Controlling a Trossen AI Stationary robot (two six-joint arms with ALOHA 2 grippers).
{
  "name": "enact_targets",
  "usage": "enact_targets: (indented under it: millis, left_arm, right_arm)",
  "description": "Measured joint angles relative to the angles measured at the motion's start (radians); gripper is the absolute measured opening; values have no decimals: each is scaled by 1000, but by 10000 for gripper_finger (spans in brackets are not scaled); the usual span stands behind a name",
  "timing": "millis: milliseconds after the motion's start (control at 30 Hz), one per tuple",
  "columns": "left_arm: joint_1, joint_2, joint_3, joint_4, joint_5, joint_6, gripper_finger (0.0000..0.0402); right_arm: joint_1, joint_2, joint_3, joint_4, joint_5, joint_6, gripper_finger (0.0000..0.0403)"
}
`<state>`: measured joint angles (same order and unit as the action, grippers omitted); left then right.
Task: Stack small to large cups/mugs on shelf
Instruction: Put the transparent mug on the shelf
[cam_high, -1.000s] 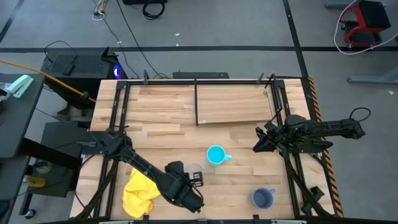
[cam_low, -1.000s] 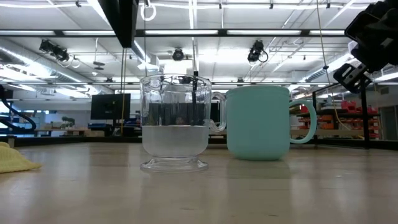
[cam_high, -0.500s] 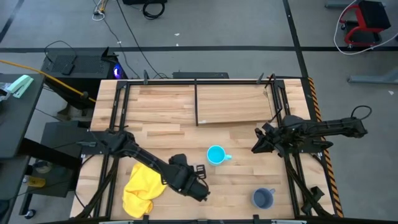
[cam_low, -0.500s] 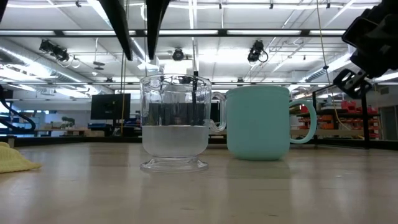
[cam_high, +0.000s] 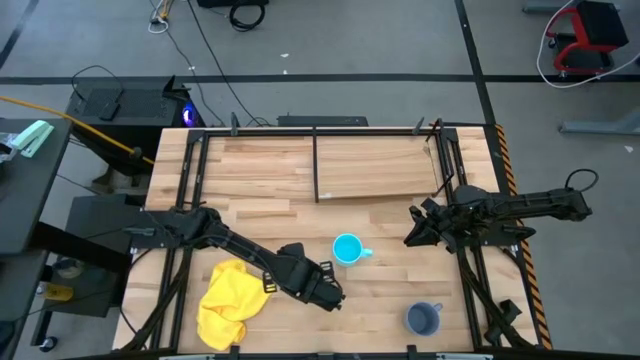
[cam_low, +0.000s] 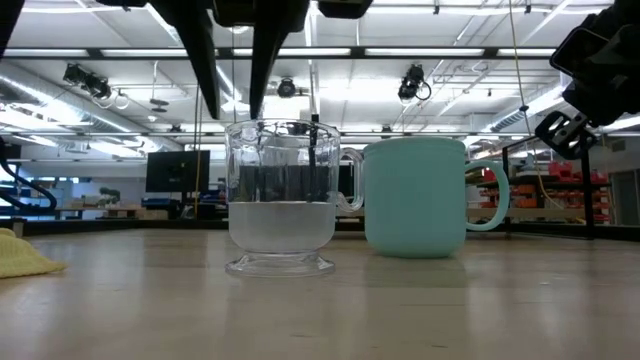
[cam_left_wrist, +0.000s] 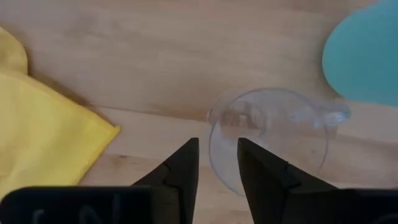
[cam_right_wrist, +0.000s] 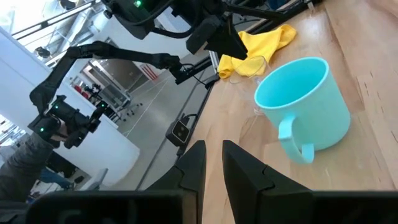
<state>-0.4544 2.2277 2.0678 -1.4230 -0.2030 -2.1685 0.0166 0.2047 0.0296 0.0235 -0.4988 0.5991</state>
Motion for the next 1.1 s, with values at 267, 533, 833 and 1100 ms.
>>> enact_targets:
  millis: [267, 533, 833, 1100]
  left_arm:
    - [27, 19, 0, 9, 69, 54, 114]
    - [26, 17, -39, 39, 125, 38, 101]
    - [39, 18, -99, 86, 173, 58, 84]
    - [63, 18, -99, 129, 171, 124, 38]
  right_arm:
    - [0, 2, 0, 0, 0, 0, 62]
    - [0, 4, 0, 0, 0, 0, 62]
    - [0, 5, 0, 0, 0, 0, 62]
    - [0, 5, 0, 0, 0, 0, 62]
